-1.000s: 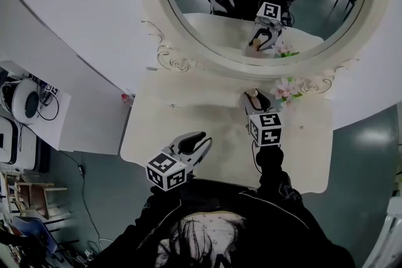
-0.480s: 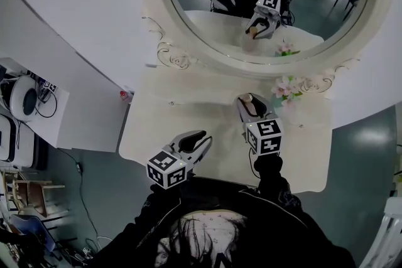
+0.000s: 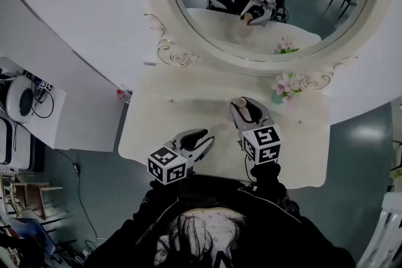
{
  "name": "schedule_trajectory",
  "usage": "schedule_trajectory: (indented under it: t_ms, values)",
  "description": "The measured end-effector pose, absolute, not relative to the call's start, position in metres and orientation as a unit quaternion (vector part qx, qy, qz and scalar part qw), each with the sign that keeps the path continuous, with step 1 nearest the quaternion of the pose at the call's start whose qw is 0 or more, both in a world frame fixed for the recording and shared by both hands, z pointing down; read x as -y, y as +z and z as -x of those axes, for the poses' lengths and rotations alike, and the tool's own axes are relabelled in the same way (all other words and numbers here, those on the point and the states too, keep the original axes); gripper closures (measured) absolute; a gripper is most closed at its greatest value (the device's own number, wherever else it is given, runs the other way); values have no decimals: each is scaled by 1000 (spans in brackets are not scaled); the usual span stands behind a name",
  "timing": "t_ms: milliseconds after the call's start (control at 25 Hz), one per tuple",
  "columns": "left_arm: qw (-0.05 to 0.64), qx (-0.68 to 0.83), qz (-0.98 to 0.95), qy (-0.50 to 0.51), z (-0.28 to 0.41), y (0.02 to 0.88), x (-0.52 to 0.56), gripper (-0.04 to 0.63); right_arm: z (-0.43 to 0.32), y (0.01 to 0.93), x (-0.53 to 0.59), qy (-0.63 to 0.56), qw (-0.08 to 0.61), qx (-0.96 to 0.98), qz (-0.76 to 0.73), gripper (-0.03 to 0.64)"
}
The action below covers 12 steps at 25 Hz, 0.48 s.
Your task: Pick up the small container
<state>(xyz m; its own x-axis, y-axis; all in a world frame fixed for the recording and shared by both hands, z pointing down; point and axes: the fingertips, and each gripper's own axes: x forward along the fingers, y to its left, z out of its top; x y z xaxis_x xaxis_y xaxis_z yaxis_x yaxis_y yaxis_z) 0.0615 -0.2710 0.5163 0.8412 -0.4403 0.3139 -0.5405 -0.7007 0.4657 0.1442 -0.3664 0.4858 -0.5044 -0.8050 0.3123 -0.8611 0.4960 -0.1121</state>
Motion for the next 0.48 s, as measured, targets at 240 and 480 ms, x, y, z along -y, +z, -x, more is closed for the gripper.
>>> schedule_trajectory:
  t_ms: [240,480]
  values:
    - [302,233,-919,97,-52,527,266,449,-125,466,349,122,102,855,-494,468]
    - [320,204,-921,91,-39,526,259,392,-95,451,326,118,101,856,-492,468]
